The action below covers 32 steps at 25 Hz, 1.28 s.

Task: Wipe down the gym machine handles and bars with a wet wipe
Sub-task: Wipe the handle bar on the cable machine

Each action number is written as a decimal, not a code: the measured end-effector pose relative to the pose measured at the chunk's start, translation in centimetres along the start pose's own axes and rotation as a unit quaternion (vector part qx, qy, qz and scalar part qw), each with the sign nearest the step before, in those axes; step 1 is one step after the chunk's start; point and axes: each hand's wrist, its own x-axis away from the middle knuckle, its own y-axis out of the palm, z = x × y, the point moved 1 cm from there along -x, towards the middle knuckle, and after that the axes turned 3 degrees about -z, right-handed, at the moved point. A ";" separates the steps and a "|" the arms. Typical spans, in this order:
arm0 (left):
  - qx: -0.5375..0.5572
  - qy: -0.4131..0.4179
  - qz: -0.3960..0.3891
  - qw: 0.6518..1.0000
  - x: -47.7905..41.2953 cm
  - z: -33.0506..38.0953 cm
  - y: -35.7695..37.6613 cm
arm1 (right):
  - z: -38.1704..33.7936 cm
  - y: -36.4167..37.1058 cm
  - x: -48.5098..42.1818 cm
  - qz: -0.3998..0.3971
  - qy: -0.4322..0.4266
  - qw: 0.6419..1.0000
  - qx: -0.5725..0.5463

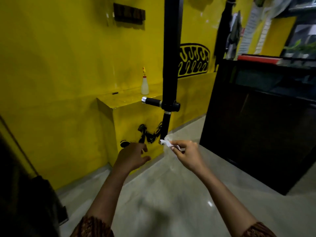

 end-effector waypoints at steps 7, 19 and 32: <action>-0.003 -0.018 0.079 0.997 -6.9 -3.4 -1.5 | 0.6 3.2 -7.8 0.004 -0.101 0.995 0.021; 0.010 0.178 0.164 0.970 -26.1 -11.2 -6.4 | 0.2 11.8 -21.4 0.215 -0.150 0.930 0.257; 0.153 0.445 0.066 0.880 -34.2 -14.0 -4.1 | 0.7 15.4 -26.6 0.226 0.058 0.866 0.442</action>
